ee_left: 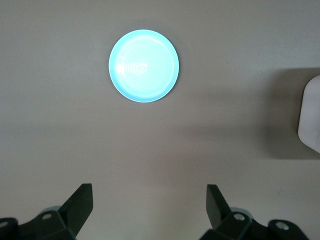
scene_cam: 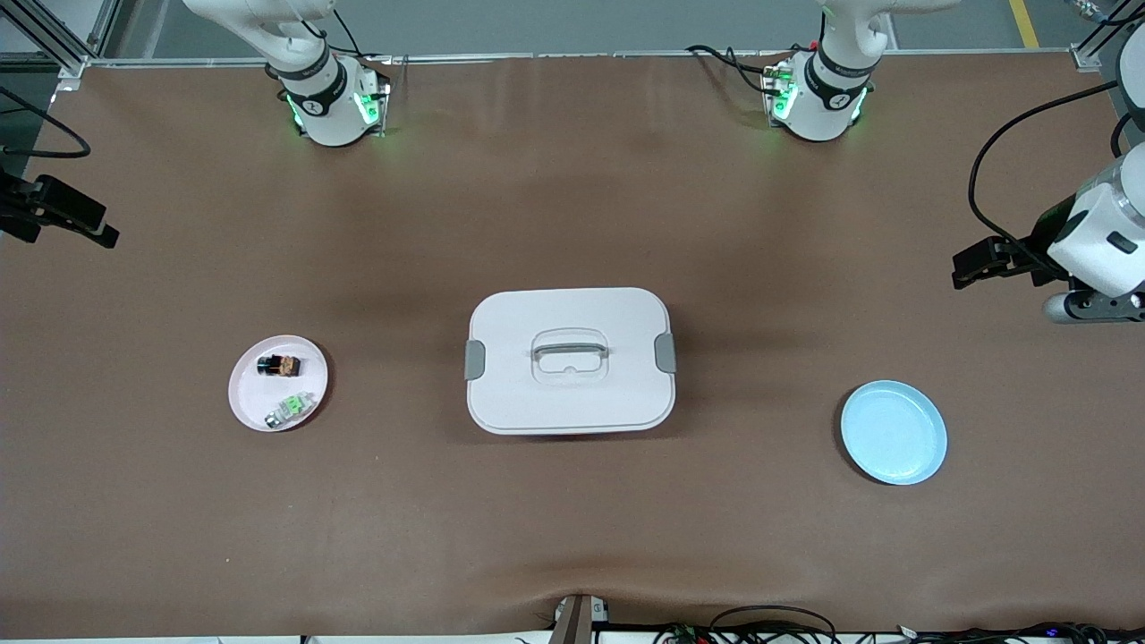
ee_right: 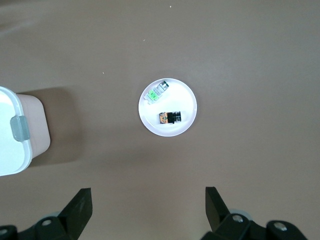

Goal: Transfer orange switch to right arm and place

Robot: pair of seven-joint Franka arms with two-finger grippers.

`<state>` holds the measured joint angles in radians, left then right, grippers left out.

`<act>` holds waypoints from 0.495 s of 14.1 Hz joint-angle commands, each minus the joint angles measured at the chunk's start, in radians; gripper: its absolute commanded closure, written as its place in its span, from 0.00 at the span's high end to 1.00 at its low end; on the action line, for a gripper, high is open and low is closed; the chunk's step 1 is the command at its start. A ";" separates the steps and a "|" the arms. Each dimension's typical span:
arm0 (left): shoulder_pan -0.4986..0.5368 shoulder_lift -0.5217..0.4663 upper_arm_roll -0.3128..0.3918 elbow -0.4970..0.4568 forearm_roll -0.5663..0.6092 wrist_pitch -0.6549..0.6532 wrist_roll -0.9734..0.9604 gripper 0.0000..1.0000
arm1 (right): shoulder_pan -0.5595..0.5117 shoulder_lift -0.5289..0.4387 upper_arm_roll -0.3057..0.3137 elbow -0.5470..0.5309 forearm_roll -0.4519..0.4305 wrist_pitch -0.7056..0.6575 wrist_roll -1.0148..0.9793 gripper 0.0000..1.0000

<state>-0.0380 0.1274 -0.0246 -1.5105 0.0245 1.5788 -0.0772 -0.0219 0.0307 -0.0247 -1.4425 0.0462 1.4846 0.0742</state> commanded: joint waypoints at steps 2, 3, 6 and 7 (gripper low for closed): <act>0.001 0.006 0.003 0.019 -0.015 -0.020 0.001 1.00 | -0.003 -0.023 0.009 -0.021 -0.012 0.002 0.015 1.00; 0.001 0.006 0.003 0.019 -0.015 -0.020 0.002 1.00 | -0.003 -0.023 0.009 -0.021 -0.014 -0.006 0.007 1.00; 0.001 0.006 0.003 0.021 -0.015 -0.020 0.002 1.00 | -0.007 -0.023 0.005 -0.021 -0.025 -0.011 -0.095 1.00; 0.001 0.006 0.003 0.021 -0.015 -0.020 0.002 1.00 | -0.012 -0.023 0.002 -0.022 -0.025 -0.012 -0.114 1.00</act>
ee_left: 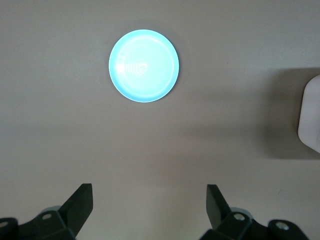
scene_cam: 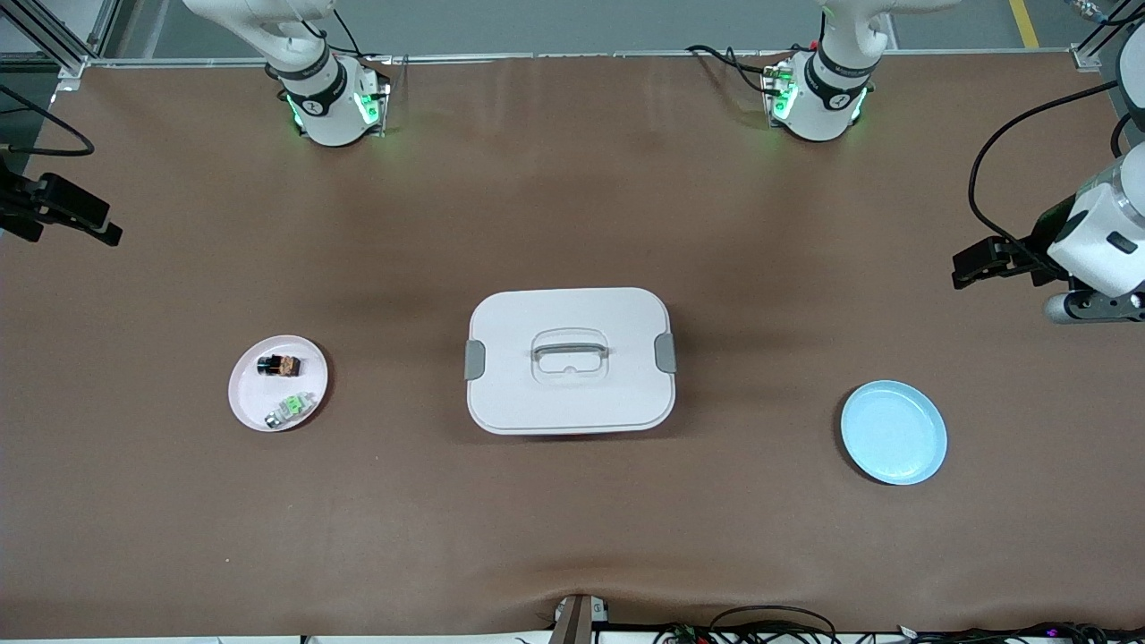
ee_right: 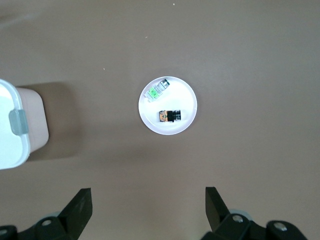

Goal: Transfer orange switch to right arm and place

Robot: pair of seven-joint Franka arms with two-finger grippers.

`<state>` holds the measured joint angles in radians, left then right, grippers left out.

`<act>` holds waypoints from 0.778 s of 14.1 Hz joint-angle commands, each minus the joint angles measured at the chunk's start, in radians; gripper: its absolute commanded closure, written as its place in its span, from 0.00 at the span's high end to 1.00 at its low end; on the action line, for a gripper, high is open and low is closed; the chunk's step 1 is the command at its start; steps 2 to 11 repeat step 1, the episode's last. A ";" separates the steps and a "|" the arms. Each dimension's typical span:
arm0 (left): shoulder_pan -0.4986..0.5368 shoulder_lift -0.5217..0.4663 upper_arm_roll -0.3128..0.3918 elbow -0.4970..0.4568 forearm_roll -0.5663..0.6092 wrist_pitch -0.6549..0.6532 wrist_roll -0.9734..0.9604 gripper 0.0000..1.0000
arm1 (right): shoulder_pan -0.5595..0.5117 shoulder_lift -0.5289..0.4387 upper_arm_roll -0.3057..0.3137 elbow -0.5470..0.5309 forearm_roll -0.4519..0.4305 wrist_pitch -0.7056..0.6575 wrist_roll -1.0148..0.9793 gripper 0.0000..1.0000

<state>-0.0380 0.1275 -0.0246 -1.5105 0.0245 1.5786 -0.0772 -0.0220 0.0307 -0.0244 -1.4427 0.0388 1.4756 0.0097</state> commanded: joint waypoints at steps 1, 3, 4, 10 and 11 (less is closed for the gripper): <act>0.001 0.006 0.003 0.021 -0.017 -0.020 0.002 1.00 | -0.013 -0.025 -0.002 -0.022 -0.019 -0.005 -0.050 1.00; 0.001 0.006 0.003 0.021 -0.017 -0.020 0.002 1.00 | -0.013 -0.025 -0.002 -0.022 -0.019 -0.005 -0.050 1.00; 0.001 0.006 0.003 0.021 -0.017 -0.020 0.002 1.00 | -0.013 -0.025 -0.002 -0.022 -0.019 -0.005 -0.050 1.00; 0.001 0.006 0.003 0.021 -0.017 -0.020 0.002 1.00 | -0.013 -0.025 -0.002 -0.022 -0.019 -0.005 -0.050 1.00; 0.001 0.006 0.003 0.021 -0.017 -0.020 0.002 1.00 | -0.013 -0.025 -0.002 -0.022 -0.019 -0.005 -0.050 1.00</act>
